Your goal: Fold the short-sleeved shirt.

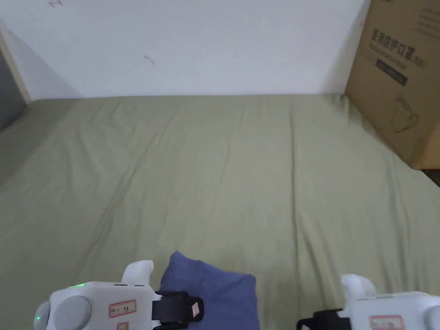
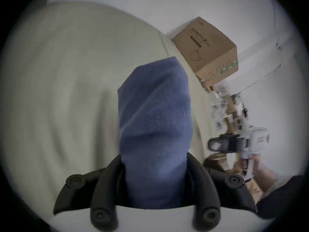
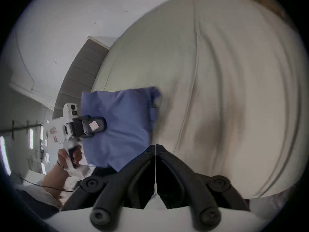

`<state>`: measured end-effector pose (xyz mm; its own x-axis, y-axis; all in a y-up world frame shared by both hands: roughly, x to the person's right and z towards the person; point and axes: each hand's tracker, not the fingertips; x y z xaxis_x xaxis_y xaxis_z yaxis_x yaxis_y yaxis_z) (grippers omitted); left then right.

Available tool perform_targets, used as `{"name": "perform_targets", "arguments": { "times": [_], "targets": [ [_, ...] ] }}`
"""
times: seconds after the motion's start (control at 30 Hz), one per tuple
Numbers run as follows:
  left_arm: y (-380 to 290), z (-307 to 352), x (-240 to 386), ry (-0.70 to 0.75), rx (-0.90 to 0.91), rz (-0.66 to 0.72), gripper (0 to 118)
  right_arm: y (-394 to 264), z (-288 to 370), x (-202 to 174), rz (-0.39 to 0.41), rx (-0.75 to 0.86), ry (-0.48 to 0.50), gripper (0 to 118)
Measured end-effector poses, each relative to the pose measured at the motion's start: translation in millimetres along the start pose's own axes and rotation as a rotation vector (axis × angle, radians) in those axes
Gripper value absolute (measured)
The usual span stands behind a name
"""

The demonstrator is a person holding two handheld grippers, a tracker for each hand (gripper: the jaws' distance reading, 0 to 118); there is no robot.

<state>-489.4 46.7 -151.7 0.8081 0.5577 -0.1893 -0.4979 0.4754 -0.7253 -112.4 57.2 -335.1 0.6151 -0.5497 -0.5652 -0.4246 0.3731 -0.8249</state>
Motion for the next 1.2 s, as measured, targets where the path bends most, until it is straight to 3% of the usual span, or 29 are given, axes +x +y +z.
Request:
{"name": "perform_targets", "arguments": {
  "times": [0.2,0.37,0.5,0.57,0.63,0.67,0.9,1.0,1.03,1.07,1.1,1.13,1.17,1.2],
  "targets": [
    [40.8,103.8,-78.8,0.246,0.047,-0.054,34,-2.1,26.9,-30.1,0.030,0.076,-0.009,0],
    [73.8,157.0,-166.4,0.498,-0.083,-0.079,34,10.5,18.7,-62.0,0.015,0.082,-0.040,0],
    [88.1,180.7,-218.0,0.687,-0.134,-0.132,39,26.6,1.8,-96.2,0.062,0.045,-0.065,0],
    [91.6,188.3,-241.9,0.772,-0.166,-0.135,66,34.6,-8.3,-111.9,0.092,0.031,-0.076,0],
    [91.5,193.4,-260.2,0.851,-0.183,-0.136,108,37.7,-16.2,-123.6,0.103,0.027,-0.079,0],
    [91.4,196.2,-269.7,0.879,-0.202,-0.129,110,40.2,-19.2,-128.2,0.106,0.021,-0.076,0],
    [90.2,221.8,-270.4,0.879,-0.085,-0.074,108,49.8,-15.9,-145.7,0.186,0.015,-0.062,0],
    [90.1,222.9,-240.8,0.638,0.002,0.044,108,43.6,-6.5,-134.7,0.204,0.045,-0.141,0],
    [90.2,217.8,-223.9,0.587,0.015,0.054,101,42.4,-4.2,-130.4,0.191,0.047,-0.152,0],
    [89.6,209.8,-203.6,0.554,0.029,0.041,85,41.8,0.1,-124.0,0.173,0.049,-0.154,0],
    [87.3,199.6,-181.5,0.533,0.047,0.011,55,41.8,3.7,-120.7,0.168,0.052,-0.157,0],
    [84.9,189.0,-158.3,0.495,0.062,-0.009,14,42.6,8.1,-119.5,0.172,0.056,-0.166,0],
    [82.4,176.3,-127.8,0.446,0.081,-0.035,3,44.2,13.6,-119.5,0.184,0.063,-0.175,0],
    [81.1,166.4,-106.4,0.410,0.094,-0.050,3,46.4,19.3,-119.0,0.199,0.072,-0.181,0]
  ]
}}
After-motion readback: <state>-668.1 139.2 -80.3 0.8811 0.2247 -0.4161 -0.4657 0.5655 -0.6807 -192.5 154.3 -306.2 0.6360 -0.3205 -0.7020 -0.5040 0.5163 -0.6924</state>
